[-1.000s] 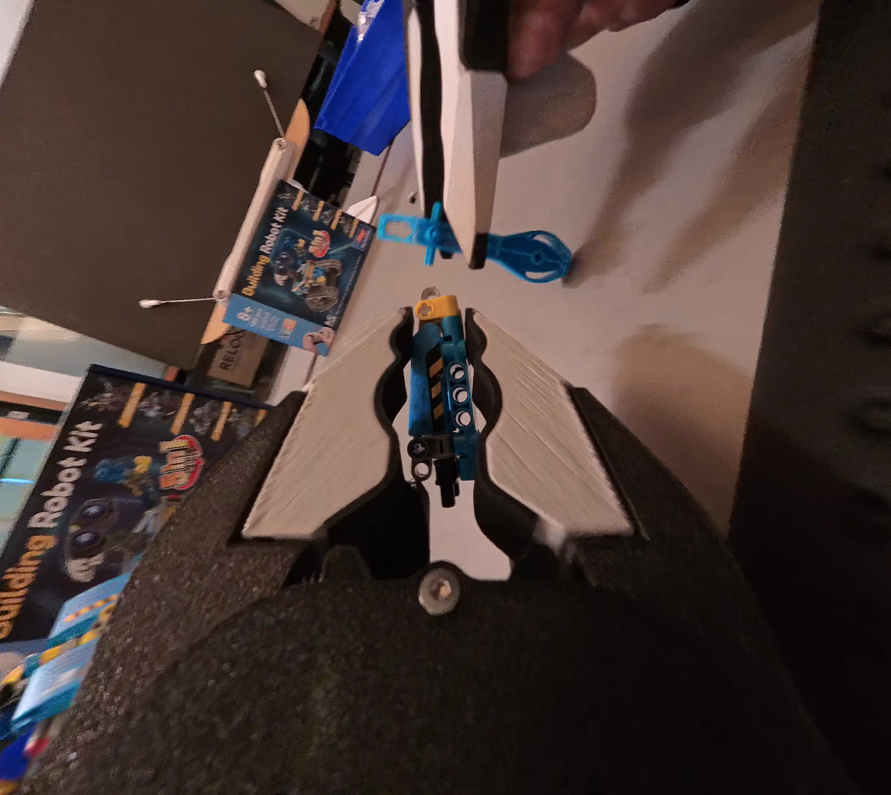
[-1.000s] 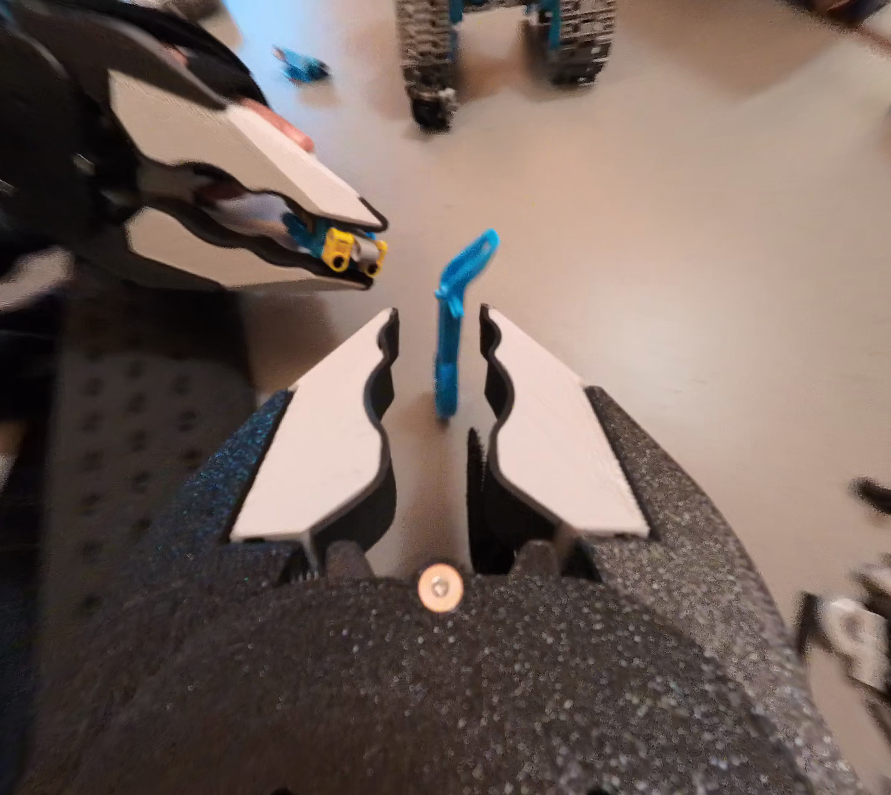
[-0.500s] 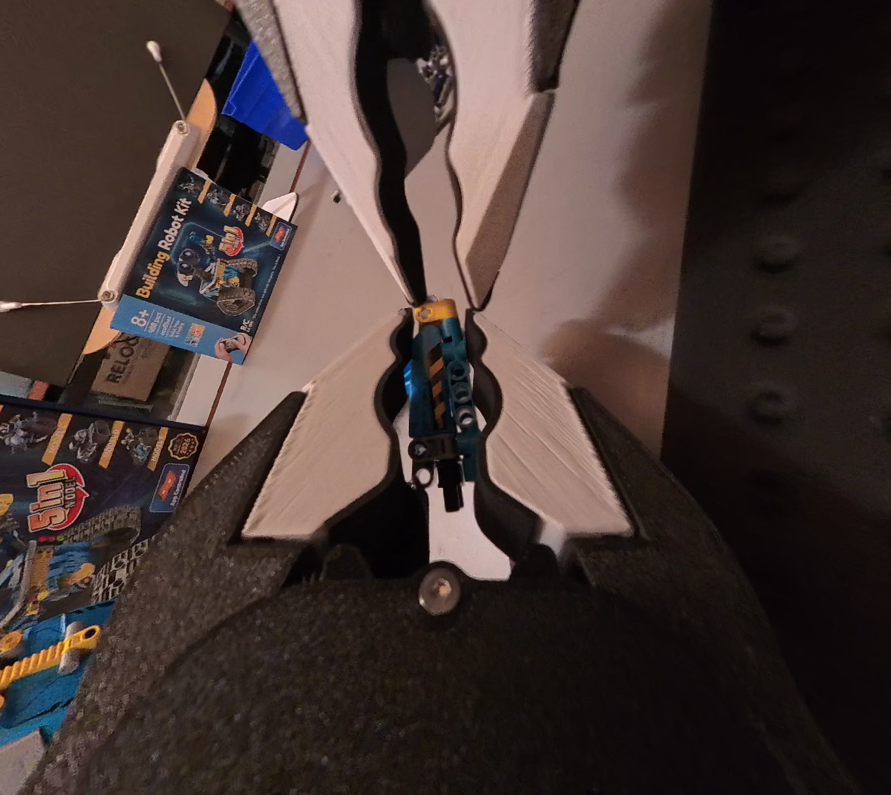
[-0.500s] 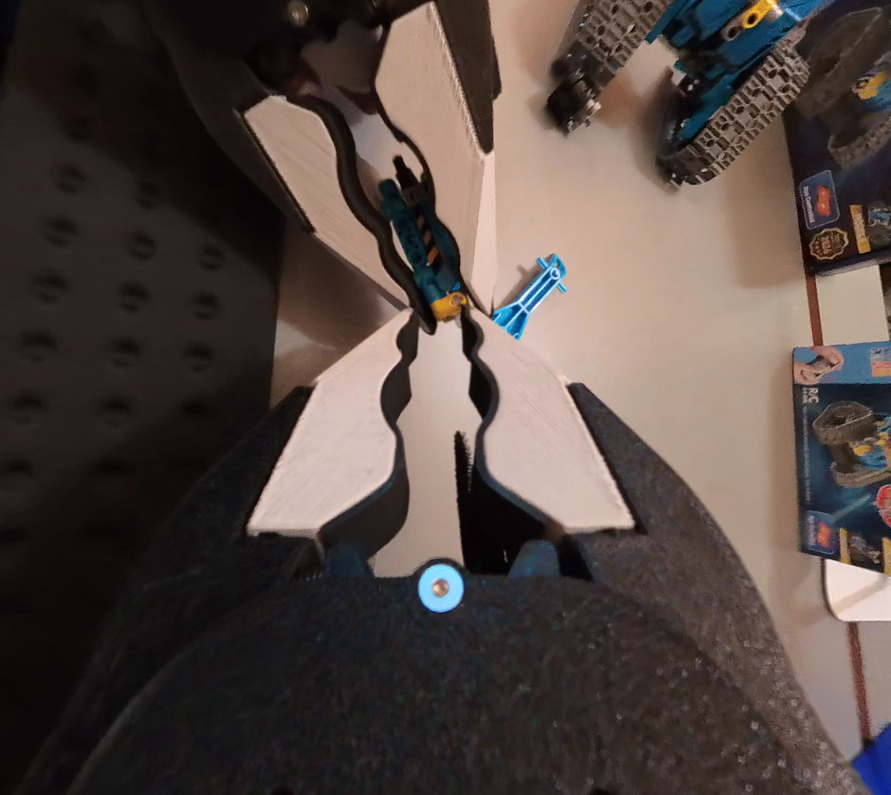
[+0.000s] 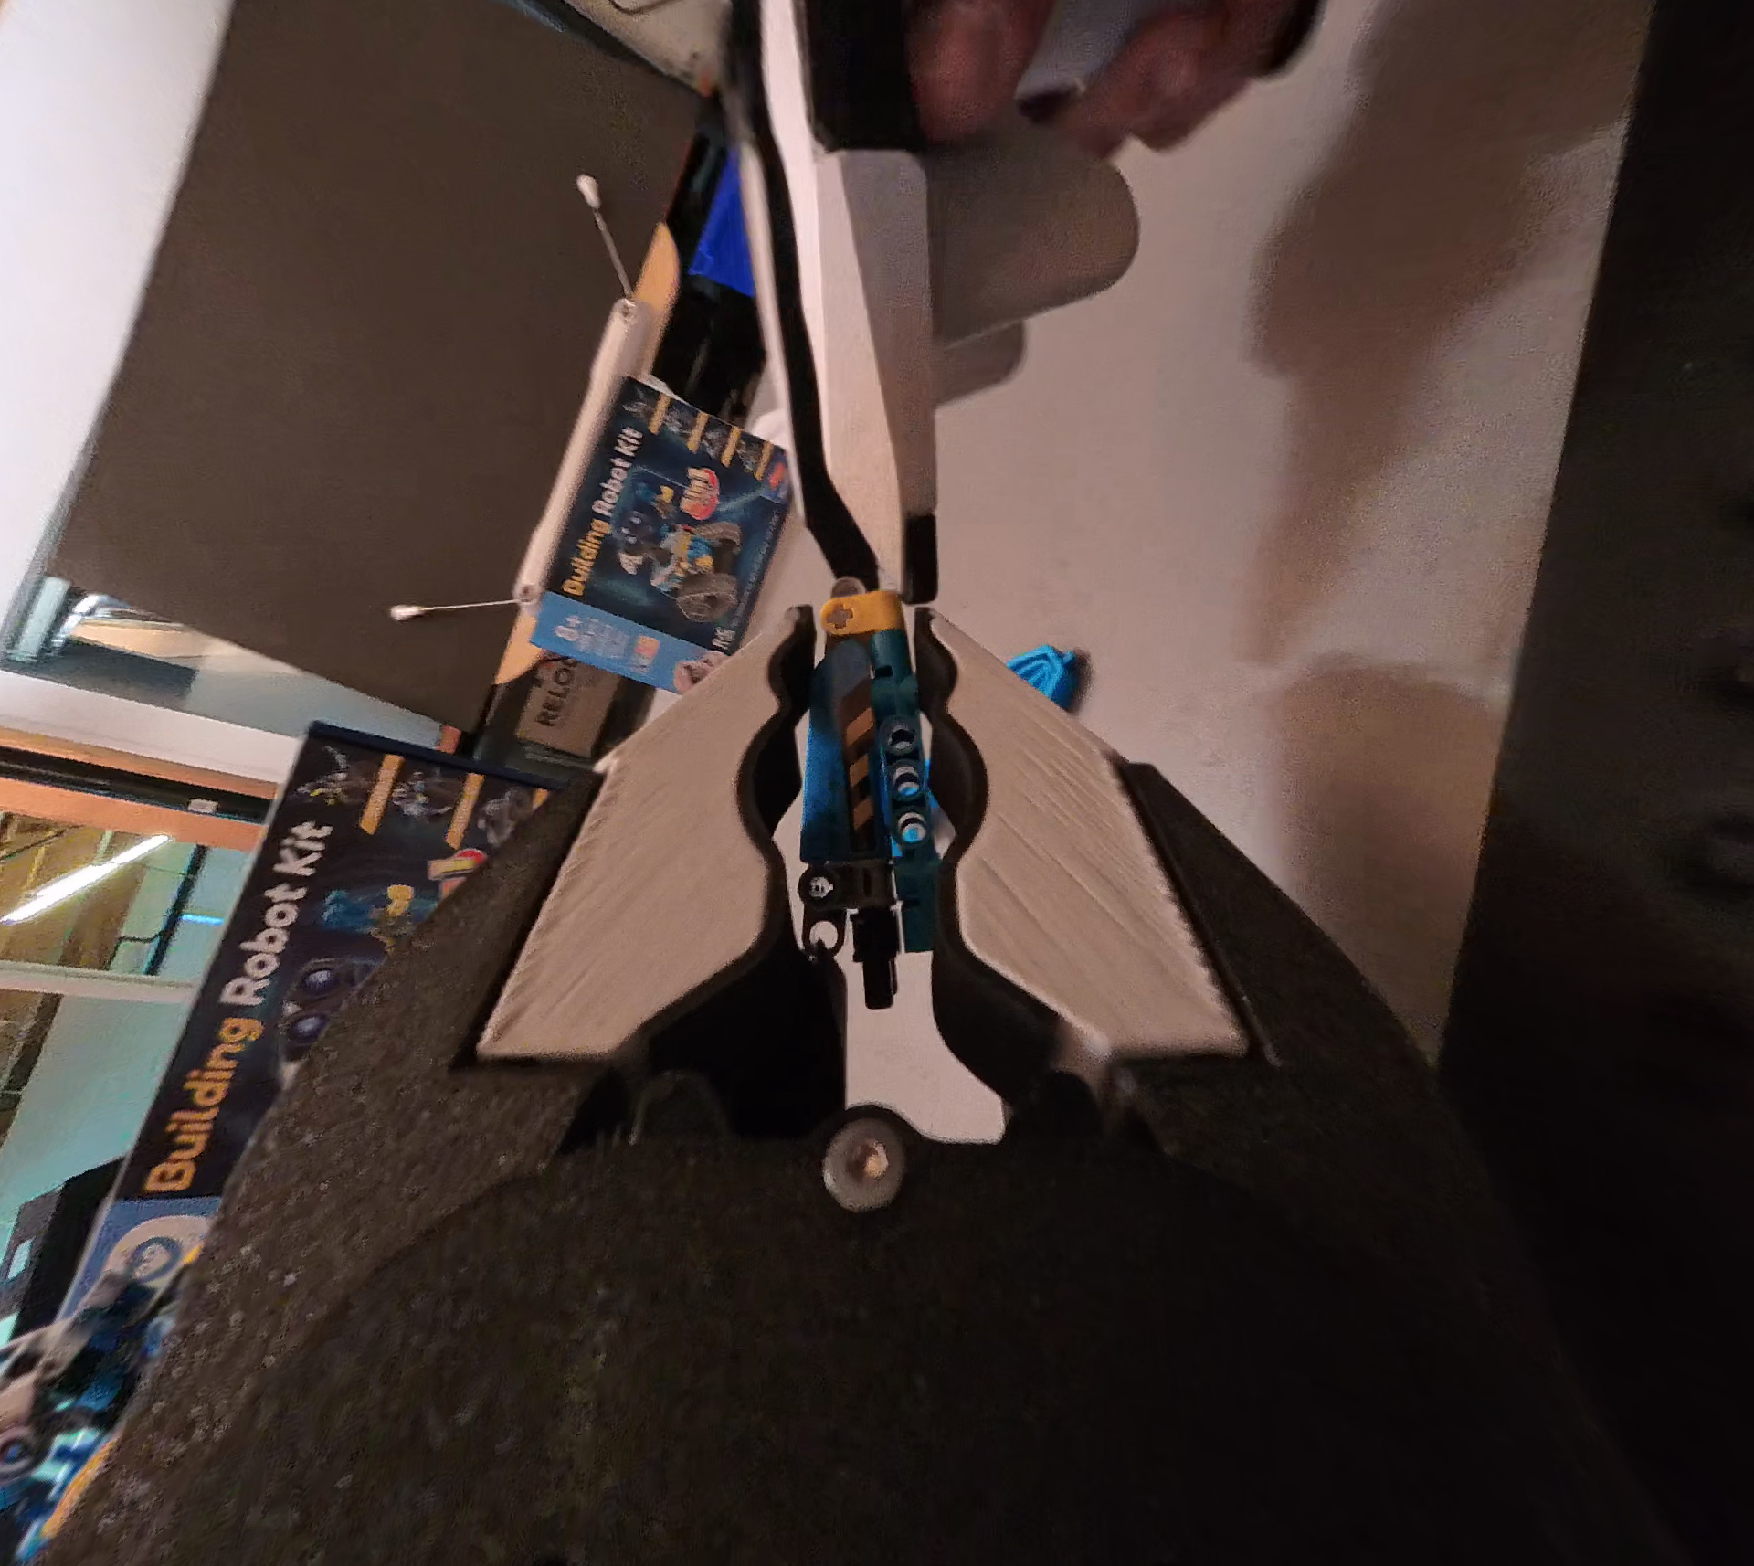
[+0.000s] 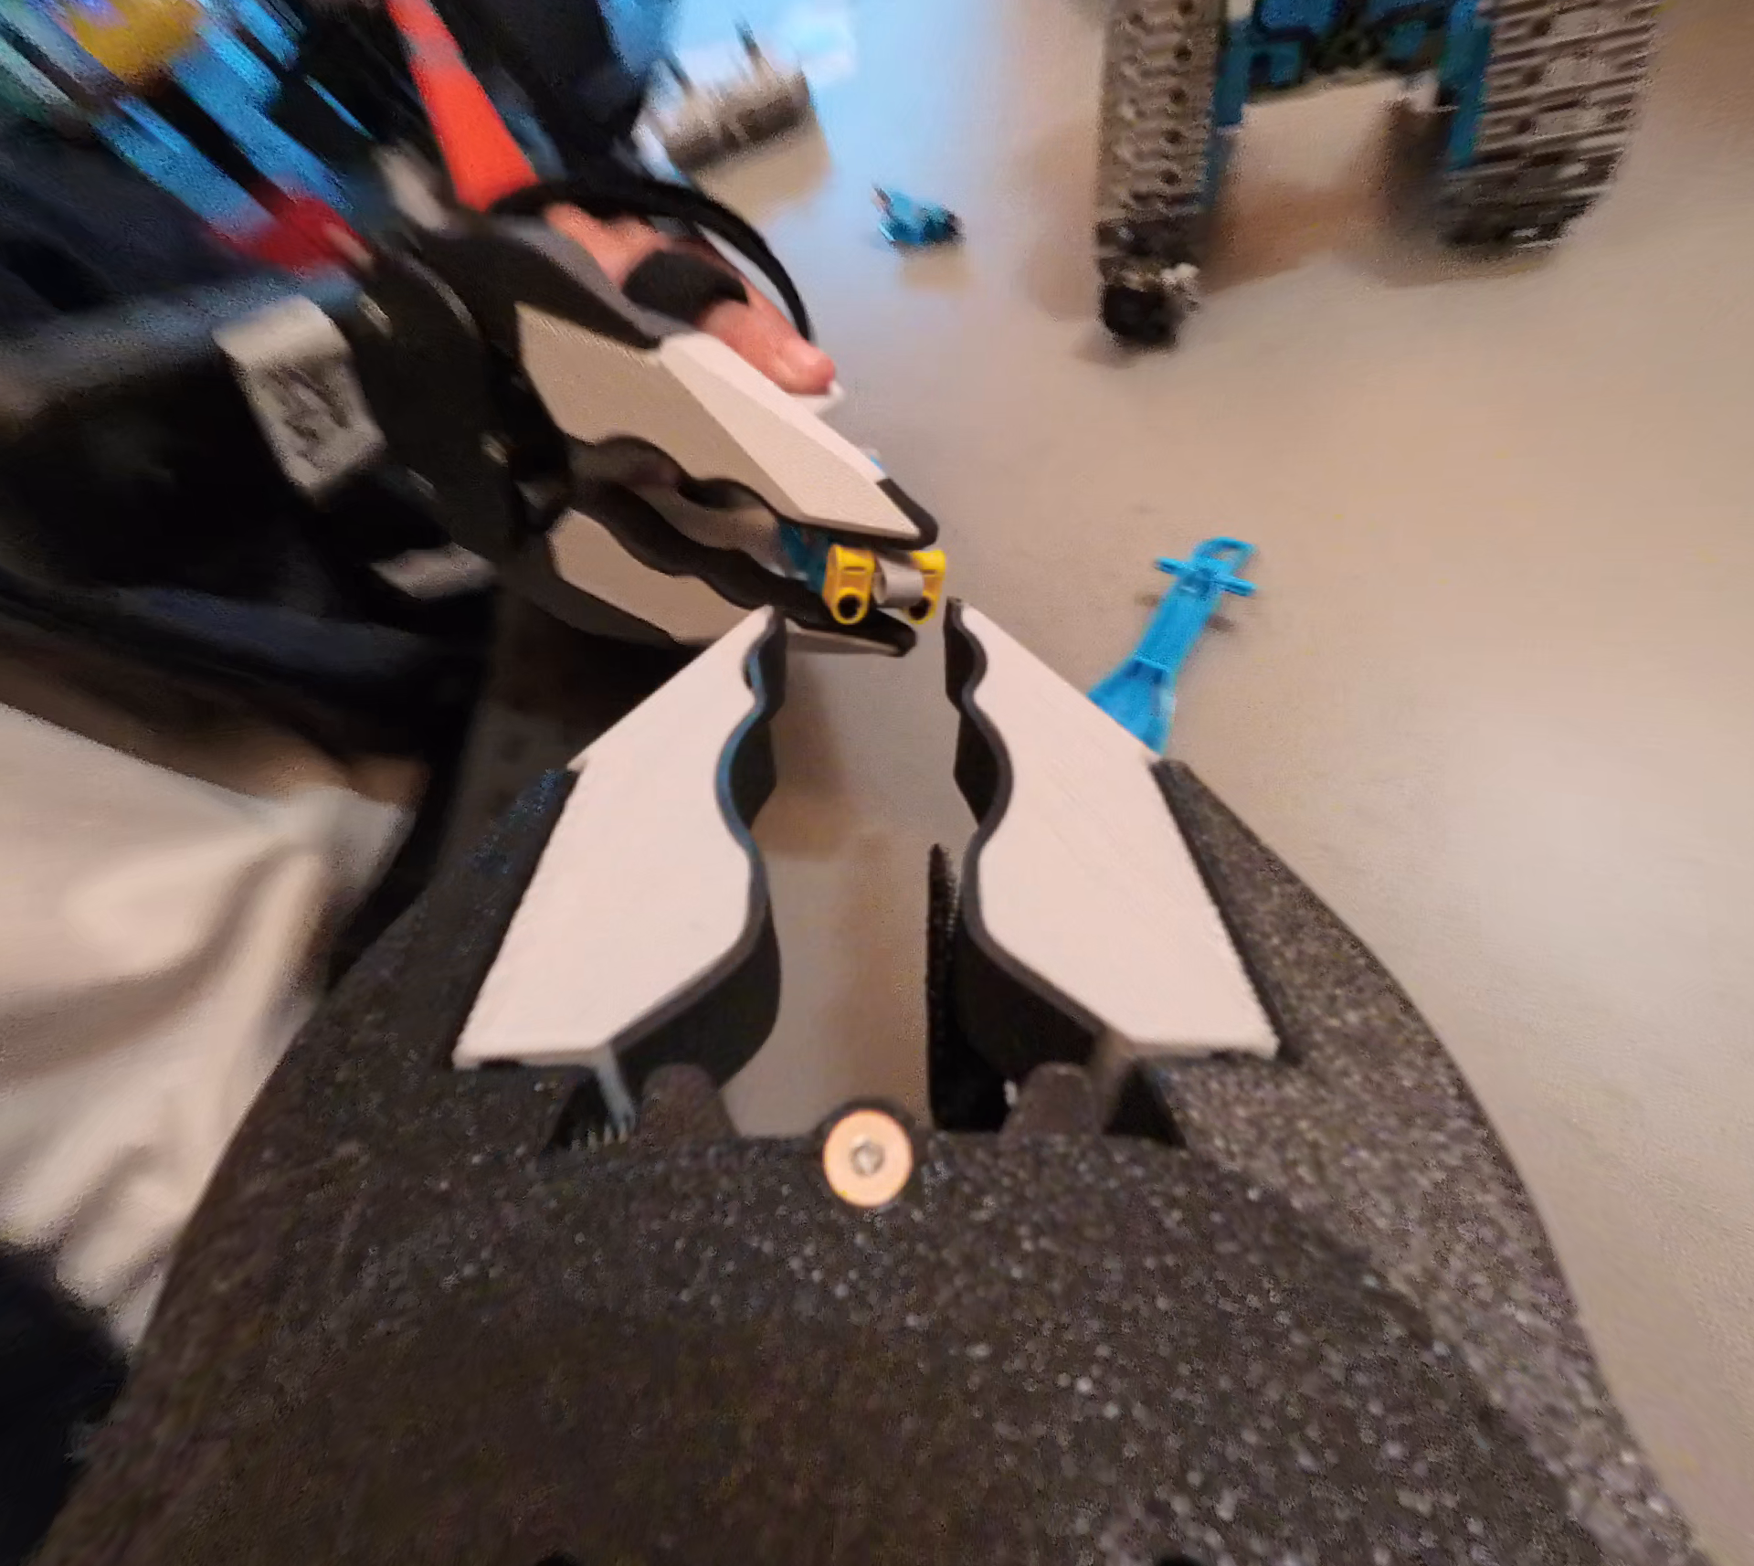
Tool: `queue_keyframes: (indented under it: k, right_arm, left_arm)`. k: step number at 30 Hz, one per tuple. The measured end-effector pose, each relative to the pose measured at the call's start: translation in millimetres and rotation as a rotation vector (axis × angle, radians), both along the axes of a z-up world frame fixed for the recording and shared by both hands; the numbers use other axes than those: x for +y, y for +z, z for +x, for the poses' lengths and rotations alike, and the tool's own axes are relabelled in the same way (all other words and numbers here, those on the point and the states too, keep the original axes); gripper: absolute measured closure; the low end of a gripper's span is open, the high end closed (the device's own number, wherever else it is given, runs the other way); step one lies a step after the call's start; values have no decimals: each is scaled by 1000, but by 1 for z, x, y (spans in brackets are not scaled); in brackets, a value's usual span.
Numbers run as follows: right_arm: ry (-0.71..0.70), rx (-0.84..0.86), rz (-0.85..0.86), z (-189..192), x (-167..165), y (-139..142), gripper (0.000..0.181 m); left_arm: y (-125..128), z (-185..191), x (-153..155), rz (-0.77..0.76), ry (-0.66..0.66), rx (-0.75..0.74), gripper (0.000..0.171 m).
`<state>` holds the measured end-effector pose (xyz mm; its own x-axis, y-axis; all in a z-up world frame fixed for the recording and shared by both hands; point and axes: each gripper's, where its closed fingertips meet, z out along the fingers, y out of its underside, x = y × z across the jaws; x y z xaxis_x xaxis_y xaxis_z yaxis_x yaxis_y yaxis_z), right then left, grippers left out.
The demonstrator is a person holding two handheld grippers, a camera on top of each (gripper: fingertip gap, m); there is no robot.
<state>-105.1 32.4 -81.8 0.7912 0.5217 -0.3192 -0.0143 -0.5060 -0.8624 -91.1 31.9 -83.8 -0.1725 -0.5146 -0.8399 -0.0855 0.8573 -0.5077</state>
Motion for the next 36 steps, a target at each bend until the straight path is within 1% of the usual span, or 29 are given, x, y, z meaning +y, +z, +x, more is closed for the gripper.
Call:
queue_keyframes:
  k: [1, 2, 3, 5, 7, 9, 11, 12, 16, 20, 21, 22, 23, 24, 25, 26, 27, 28, 30, 32, 34, 36]
  right_arm:
    - [14, 118, 7, -3, 0, 6, 150]
    - [30, 199, 11, -6, -1, 10, 152]
    - [31, 233, 11, -6, -2, 12, 155]
    - [35, 240, 34, -7, -2, 15, 160]
    - [53, 304, 28, -7, -5, 19, 166]
    - [55, 337, 21, -6, -4, 20, 167]
    - [61, 329, 20, -7, -5, 19, 169]
    - [46, 312, 29, -5, -4, 18, 176]
    - [11, 250, 41, -4, -1, 14, 176]
    - [-60, 161, 47, 1, 5, 7, 176]
    - [-58, 170, 37, 1, 5, 5, 176]
    - [-77, 152, 25, 3, 7, 1, 181]
    - [-103, 80, 18, 4, 10, -7, 181]
    - [-208, -39, -37, 20, 18, -27, 181]
    - [-147, 34, -37, 14, 15, -25, 181]
    - [-133, 160, -2, 15, 11, -8, 181]
    - [-180, 149, 39, 31, 9, -1, 181]
    - [-227, 139, 32, 45, 7, -3, 181]
    - [-260, 197, 52, 57, 4, 4, 181]
    - [-269, 195, 76, 61, 2, 10, 181]
    - [-193, 252, 74, 47, 0, 14, 181]
    - [-94, 296, 61, 26, -2, 14, 181]
  left_arm:
    - [4, -1, 0, -2, -4, -20, 152]
    - [6, -2, -2, -6, -16, -30, 152]
    - [7, -3, -4, -3, -23, -39, 152]
    - [11, -5, -8, 12, -41, -66, 152]
    - [13, -7, -11, 19, -58, -79, 152]
    - [14, -7, -12, 28, -62, -84, 152]
    - [13, -7, -12, 27, -64, -83, 152]
    - [13, -7, -11, 30, -57, -81, 152]
    - [9, -6, -7, 122, -20, -81, 152]
    - [3, -4, -1, 144, 29, -32, 153]
    - [3, -4, -3, 150, 25, -31, 153]
    - [3, -5, -8, 162, 9, -39, 154]
    - [5, -6, -18, 178, -25, -55, 155]
    - [11, -11, -34, 189, -83, -104, 168]
    - [20, -15, -45, 184, -106, -158, 171]
    - [18, -11, -39, 160, -67, -135, 170]
    - [12, -8, -30, 126, -40, -94, 169]
    - [18, -8, -24, 73, -45, -105, 170]
    - [26, -13, -23, -66, -85, -100, 170]
    - [26, -12, -19, -60, -73, -109, 170]
    - [27, -14, -24, -82, -101, -108, 170]
    - [32, -18, -31, -61, -138, -142, 170]
